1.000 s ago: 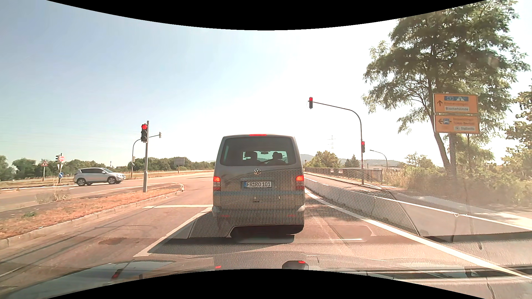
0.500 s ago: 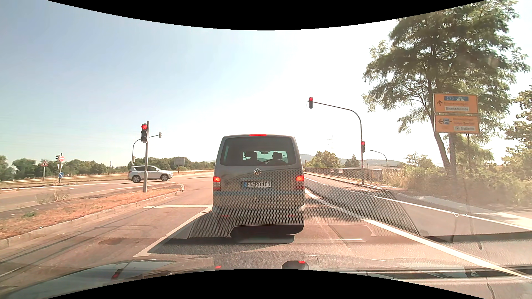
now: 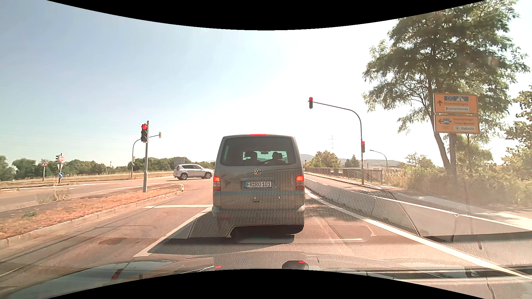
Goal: Follow the waypoints while adhering to traffic rules and regulations
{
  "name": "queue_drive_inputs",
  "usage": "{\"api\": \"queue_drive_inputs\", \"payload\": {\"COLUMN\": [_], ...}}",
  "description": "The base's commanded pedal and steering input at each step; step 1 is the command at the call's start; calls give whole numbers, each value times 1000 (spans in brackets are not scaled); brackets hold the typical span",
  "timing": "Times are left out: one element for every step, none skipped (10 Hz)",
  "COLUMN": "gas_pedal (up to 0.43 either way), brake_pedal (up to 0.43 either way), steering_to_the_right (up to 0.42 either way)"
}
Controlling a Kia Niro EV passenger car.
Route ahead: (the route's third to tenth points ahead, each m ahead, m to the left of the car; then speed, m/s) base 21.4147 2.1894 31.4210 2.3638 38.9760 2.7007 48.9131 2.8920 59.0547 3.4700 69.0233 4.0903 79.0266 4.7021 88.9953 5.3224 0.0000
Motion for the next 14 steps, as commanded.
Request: {"api": "queue_drive_inputs", "payload": {"gas_pedal": [0,0,0,0,0,0,0,0,0,0,0,0,0,0], "brake_pedal": [201,201,201,201,201,201,201,201,201,201,201,201,201,201], "steering_to_the_right": [-5,-5,-5,-5,-5,-5,-5,-5,-5,-5,-5,-5,-5,-5]}}
